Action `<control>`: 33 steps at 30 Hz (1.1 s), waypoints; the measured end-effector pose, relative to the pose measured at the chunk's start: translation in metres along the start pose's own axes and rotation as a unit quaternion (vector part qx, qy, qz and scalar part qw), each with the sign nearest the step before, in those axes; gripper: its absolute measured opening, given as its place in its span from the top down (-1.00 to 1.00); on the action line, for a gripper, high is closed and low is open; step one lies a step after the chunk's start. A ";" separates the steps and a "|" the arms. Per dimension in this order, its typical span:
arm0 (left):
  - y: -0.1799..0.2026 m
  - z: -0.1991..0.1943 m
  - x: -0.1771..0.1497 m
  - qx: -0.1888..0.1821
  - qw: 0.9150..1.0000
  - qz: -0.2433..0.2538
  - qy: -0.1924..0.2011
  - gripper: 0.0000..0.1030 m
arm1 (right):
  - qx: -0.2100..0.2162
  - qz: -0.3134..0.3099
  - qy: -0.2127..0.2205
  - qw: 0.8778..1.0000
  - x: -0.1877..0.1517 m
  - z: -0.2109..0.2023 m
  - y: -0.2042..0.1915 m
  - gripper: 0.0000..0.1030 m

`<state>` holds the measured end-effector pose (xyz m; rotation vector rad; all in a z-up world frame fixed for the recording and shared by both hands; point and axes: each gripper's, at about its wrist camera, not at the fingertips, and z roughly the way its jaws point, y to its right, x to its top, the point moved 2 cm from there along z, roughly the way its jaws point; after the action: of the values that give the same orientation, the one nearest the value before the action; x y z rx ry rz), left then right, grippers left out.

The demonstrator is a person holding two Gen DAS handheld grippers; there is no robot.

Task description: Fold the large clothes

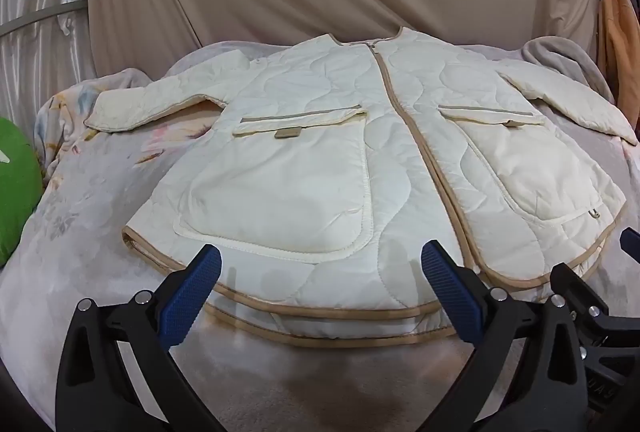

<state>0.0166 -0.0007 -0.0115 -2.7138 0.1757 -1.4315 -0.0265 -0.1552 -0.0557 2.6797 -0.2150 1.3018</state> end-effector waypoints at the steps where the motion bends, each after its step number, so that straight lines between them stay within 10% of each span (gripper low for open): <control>1: 0.000 0.000 0.000 0.001 1.000 -0.001 0.000 -0.90 | -0.001 -0.002 0.001 1.000 0.000 0.000 0.000 -0.89; 33: 0.008 -0.002 -0.001 0.005 1.000 0.025 0.007 -0.90 | 0.001 -0.003 0.002 1.000 0.001 -0.004 -0.004 -0.90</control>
<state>0.0140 -0.0089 -0.0118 -2.6724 0.2342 -1.4340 -0.0280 -0.1504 -0.0531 2.6773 -0.2057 1.3075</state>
